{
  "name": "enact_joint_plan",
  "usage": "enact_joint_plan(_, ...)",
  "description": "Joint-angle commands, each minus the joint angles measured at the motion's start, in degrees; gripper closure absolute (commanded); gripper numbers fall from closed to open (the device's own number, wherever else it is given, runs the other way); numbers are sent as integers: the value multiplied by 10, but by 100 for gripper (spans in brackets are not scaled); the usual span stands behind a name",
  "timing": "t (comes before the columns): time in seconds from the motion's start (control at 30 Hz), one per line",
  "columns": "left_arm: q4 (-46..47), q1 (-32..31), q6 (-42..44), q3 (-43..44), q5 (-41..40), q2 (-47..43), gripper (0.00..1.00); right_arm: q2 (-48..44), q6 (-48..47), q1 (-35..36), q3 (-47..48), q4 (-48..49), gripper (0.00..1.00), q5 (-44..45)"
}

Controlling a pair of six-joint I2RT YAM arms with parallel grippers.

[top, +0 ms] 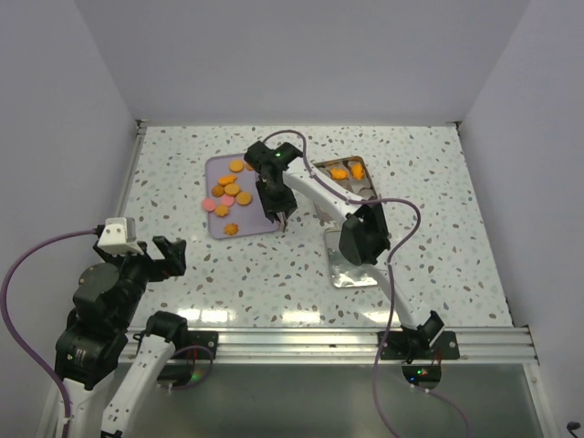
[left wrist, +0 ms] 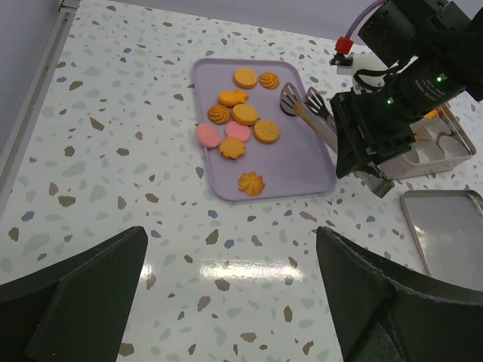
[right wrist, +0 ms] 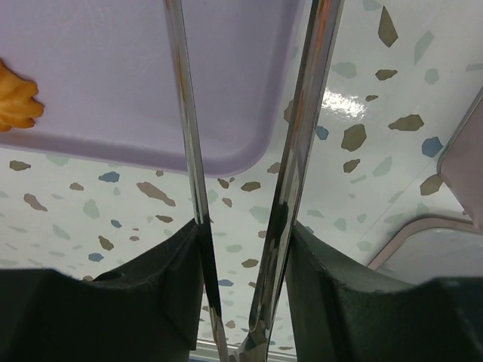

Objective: Pack the cookies

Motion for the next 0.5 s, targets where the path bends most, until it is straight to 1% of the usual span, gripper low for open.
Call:
enact_joint_plan(0.0,24,-2,8,-2,3,8,0,3,7,-1,27,-29,55,-9)
enact_joint_plan(0.17,24,-2,9,-2,3,7,0,-3,2,3,20,-38,55,-6)
enact_joint_plan(0.33,24,-2,8,0,2,4,0,-11,-6,13,16,-64,56,20)
enact_joint_plan(0.47,24,-2,7,0,0,3,0,-17,-12,13,18,-84,61,45)
